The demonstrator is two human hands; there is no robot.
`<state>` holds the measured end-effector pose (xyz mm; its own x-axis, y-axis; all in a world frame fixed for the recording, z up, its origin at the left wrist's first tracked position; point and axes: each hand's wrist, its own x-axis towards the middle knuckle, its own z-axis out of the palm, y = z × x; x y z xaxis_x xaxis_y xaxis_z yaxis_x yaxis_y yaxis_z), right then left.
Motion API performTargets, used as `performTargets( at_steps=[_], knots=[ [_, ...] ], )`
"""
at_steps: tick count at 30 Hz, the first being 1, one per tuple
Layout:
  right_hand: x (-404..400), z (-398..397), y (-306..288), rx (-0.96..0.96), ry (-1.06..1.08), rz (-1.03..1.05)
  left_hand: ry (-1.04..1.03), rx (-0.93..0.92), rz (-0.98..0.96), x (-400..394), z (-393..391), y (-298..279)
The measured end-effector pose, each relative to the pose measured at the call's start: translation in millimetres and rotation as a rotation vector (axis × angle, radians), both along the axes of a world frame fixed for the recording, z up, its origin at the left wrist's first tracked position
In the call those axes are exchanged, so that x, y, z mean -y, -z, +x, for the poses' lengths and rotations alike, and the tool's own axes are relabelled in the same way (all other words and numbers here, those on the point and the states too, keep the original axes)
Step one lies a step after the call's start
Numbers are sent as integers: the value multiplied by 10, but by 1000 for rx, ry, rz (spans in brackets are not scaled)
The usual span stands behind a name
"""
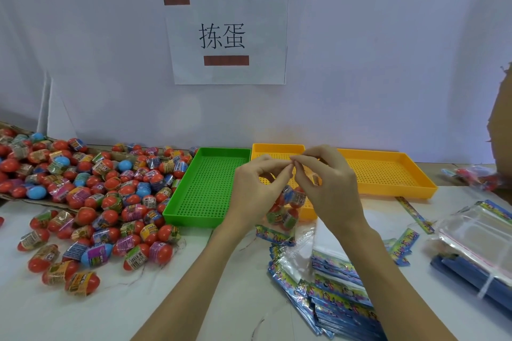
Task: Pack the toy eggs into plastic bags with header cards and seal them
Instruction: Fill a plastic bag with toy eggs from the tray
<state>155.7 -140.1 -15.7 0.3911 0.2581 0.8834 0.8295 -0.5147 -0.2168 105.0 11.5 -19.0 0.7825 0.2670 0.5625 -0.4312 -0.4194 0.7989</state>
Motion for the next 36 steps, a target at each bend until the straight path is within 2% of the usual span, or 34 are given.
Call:
performTargets(
  at_steps=[5, 15, 19, 23, 25, 29, 36],
  knots=[
    [-38, -22, 9, 3, 38, 63, -14, -30, -19, 32, 17, -10],
    [-51, -49, -29, -136, 91, 174, -15, -78, -94, 94, 10, -36],
    [210, 144, -75, -216, 189, 315, 16, -119, -302, -75, 24, -56],
    [523, 377, -3, -334, 385, 345, 18, -106, -541, -252, 37, -46],
    [676, 473, 58, -415, 450, 318, 29, -111, -639, -327, 45, -27],
    [780, 509, 145, -601, 378, 160, 79, -122, -740, -443, 54, -1],
    [569, 403, 88, -583, 378, 89, 142, -133, -669, -452, 44, -17]
  ],
)
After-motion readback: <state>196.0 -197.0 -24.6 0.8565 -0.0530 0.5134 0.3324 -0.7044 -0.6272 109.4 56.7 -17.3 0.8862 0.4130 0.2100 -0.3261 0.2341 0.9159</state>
